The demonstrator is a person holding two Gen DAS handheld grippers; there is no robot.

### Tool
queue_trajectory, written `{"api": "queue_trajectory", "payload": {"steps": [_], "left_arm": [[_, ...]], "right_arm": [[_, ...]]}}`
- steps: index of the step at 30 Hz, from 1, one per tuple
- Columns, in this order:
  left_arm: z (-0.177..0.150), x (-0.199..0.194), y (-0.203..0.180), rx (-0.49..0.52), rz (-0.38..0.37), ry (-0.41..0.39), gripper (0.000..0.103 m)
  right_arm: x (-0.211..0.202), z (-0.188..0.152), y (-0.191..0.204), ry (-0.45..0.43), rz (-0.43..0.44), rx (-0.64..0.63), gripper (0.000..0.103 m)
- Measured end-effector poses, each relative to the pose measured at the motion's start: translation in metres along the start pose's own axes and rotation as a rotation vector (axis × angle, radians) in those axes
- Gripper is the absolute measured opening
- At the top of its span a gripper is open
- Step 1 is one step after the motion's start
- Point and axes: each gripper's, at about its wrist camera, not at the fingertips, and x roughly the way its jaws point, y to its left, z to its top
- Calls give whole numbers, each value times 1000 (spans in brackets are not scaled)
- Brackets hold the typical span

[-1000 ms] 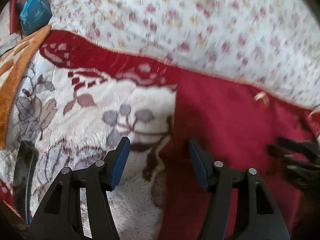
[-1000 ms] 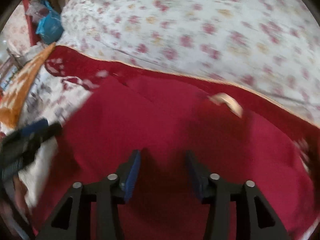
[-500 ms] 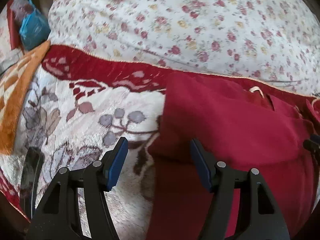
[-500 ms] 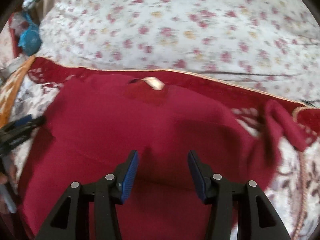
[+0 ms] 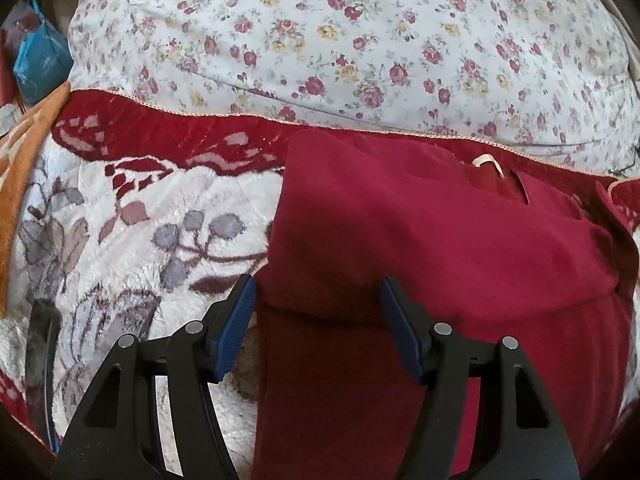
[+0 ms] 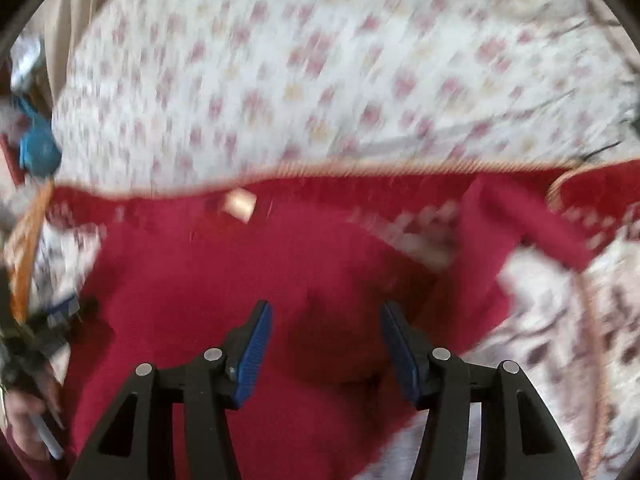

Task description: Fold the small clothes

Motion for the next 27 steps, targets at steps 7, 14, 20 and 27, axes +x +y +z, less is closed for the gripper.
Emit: {"api": "queue_trajectory", "payload": {"steps": [7, 14, 20, 27], "left_arm": [[2, 1, -1, 4, -1, 4, 64], [2, 2, 0, 3, 4, 3, 64], [4, 7, -1, 20, 14, 4, 64], [8, 9, 2, 16, 9, 4, 64]], "right_arm": [[-25, 28, -104, -62, -92, 295, 79], [21, 43, -126, 2, -32, 371, 79], [78, 74, -118, 49, -69, 340, 79], [129, 77, -139, 125, -190, 366, 21]]}}
